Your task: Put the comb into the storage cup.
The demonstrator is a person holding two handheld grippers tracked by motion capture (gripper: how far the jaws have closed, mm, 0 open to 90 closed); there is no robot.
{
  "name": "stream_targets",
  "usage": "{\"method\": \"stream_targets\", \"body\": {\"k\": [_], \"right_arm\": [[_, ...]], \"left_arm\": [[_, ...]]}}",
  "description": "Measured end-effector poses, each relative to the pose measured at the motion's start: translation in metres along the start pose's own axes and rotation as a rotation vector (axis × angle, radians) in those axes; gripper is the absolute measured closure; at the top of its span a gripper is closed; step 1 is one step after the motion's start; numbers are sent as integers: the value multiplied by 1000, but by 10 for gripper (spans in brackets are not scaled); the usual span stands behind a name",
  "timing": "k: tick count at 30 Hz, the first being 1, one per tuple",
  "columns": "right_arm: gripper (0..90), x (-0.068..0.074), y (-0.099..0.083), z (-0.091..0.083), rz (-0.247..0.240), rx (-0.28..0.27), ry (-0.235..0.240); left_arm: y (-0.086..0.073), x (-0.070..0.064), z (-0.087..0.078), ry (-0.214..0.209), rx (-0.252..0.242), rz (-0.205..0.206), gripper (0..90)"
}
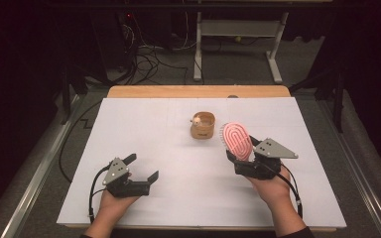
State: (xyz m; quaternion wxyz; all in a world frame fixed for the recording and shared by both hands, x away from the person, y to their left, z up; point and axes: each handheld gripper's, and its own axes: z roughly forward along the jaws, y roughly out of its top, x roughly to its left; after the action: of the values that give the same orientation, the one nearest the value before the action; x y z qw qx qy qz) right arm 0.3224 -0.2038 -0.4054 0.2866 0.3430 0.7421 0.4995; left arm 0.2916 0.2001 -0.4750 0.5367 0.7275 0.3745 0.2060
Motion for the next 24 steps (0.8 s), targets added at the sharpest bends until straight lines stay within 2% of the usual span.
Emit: {"method": "stream_targets", "body": {"k": [9, 16, 24], "right_arm": [[199, 4, -3, -2, 27, -94, -29], [199, 3, -9, -6, 43, -134, -42], [199, -1, -10, -19, 66, -187, -53]], "left_arm": [[0, -1, 0, -14, 16, -3, 0], [0, -1, -1, -13, 15, -8, 0], [0, -3, 0, -13, 18, -9, 0]]}}
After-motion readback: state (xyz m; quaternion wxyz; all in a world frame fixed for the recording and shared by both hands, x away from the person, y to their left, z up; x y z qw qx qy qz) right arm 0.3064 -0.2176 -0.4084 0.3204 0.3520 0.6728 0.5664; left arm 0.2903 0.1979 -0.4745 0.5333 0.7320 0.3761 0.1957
